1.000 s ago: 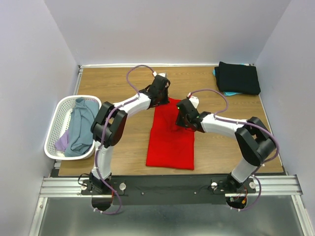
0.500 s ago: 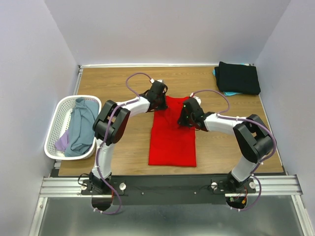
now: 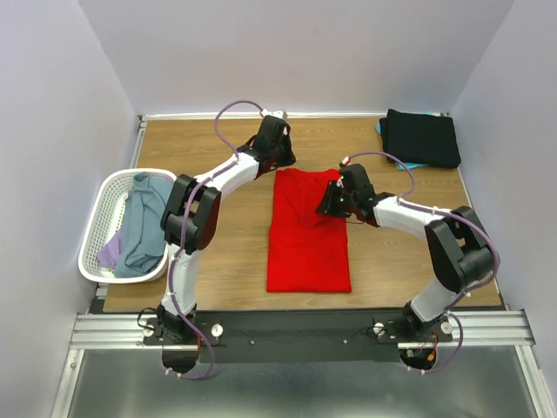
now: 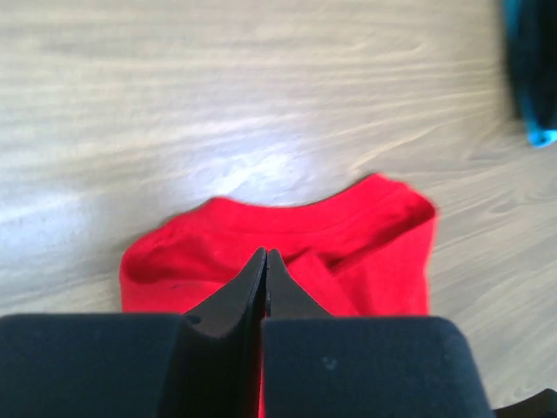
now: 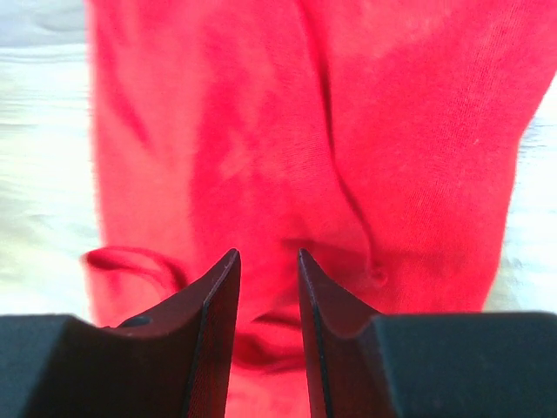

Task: Fold and stack the t-shirts
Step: Fold the tshirt

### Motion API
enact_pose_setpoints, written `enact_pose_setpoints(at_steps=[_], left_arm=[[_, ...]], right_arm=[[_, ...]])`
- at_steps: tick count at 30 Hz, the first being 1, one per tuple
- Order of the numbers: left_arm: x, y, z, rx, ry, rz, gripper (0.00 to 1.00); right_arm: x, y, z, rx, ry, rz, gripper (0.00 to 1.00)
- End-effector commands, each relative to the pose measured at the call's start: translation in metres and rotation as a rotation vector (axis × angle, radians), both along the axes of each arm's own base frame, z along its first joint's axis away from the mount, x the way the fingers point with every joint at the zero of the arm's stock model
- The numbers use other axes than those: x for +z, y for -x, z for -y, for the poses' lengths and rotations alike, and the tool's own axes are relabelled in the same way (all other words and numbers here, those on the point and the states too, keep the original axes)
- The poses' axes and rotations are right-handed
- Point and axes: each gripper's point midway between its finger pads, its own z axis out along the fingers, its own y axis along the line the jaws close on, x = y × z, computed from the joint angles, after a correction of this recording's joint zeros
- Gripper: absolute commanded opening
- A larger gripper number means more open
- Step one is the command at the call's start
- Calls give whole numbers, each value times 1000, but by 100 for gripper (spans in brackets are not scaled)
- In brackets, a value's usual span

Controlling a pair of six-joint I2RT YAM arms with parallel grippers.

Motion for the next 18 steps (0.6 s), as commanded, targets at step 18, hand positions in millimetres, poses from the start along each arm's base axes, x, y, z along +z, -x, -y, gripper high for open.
enact_pose_setpoints(at_steps=[18], left_arm=[[-8,200,3,-146,72,-116,0]], right_arm=[[24,83,-30,111,-199,-59,41]])
